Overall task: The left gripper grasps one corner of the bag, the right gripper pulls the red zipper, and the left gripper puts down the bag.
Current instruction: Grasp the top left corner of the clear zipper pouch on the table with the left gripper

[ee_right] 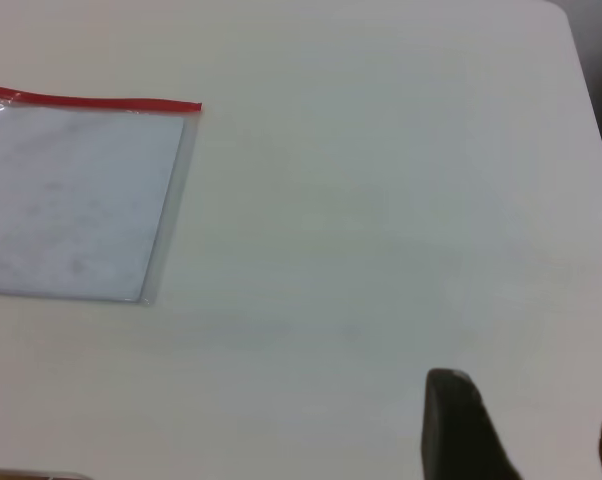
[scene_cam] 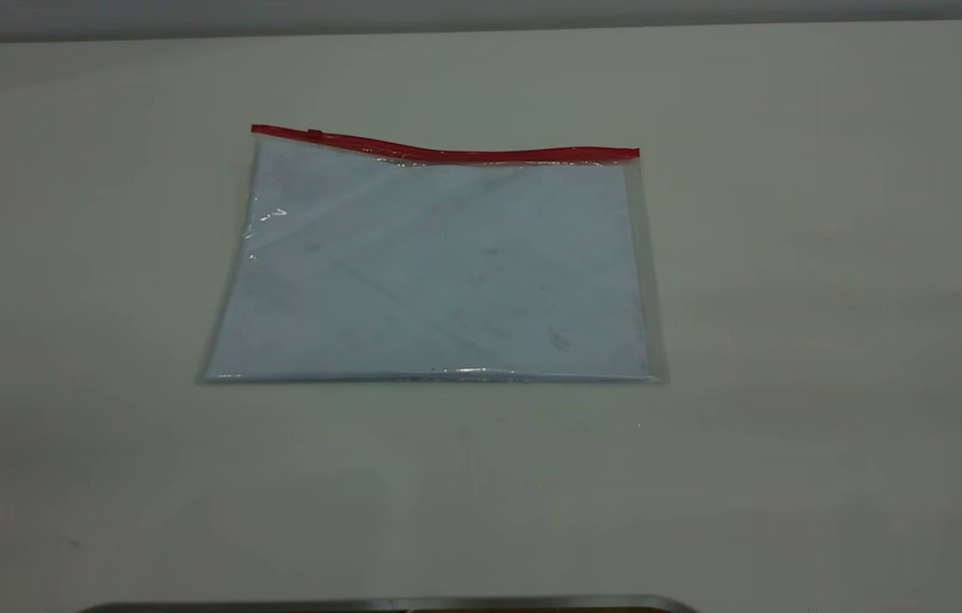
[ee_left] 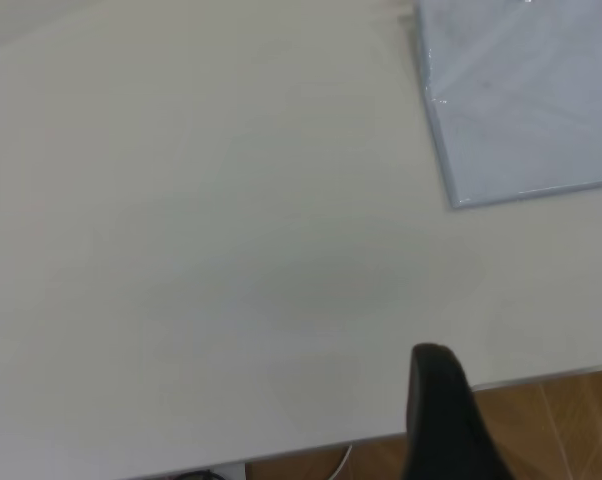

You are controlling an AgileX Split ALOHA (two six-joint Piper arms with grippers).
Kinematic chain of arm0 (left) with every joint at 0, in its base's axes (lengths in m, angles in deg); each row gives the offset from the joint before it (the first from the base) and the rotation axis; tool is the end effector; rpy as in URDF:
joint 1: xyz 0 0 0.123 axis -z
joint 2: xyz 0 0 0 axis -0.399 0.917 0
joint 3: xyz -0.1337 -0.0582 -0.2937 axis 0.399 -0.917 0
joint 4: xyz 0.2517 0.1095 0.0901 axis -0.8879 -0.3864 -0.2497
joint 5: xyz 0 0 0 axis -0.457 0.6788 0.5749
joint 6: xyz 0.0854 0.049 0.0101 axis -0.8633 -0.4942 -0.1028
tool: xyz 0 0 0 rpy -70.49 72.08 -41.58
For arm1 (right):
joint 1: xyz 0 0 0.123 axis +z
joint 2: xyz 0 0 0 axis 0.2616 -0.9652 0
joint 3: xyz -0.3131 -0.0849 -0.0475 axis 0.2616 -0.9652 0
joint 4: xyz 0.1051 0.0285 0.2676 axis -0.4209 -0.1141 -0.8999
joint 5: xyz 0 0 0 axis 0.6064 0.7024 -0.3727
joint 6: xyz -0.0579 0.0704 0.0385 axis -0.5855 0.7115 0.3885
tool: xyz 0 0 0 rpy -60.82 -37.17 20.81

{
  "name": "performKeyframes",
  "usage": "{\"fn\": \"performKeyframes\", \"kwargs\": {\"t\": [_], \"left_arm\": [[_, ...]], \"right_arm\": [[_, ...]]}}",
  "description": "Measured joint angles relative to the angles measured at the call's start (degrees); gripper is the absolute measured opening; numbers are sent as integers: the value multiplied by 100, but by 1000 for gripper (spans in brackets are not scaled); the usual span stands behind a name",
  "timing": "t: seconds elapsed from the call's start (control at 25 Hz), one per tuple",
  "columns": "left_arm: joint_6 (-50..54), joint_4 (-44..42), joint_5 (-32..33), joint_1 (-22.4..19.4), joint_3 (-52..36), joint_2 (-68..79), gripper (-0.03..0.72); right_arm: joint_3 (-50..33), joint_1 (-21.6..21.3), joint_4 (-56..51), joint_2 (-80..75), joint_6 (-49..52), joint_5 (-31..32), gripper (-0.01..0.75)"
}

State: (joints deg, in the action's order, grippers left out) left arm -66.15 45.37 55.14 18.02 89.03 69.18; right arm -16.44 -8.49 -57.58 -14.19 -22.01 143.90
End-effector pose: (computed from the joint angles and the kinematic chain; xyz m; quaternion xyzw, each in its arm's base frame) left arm -0.0135 -0.0154 0.2821 0.0704 0.8665 0.0056 0.4942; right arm -0.0111 -0.0031 0.2802 -0.0260 0.8700 0.0323 0.4914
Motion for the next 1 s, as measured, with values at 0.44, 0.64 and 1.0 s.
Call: {"fn": "performKeyframes", "kwargs": {"t": [0.44, 0.64, 1.0], "left_arm": [[0, 0, 0, 0, 0, 0, 483], [0, 13, 0, 0, 0, 0, 483], [75, 374, -12, 0, 0, 0, 483]], "right_arm": [[0, 0, 0, 0, 0, 0, 382], [0, 0, 0, 0, 0, 0, 382], [0, 0, -194, 0, 0, 0, 382]]}}
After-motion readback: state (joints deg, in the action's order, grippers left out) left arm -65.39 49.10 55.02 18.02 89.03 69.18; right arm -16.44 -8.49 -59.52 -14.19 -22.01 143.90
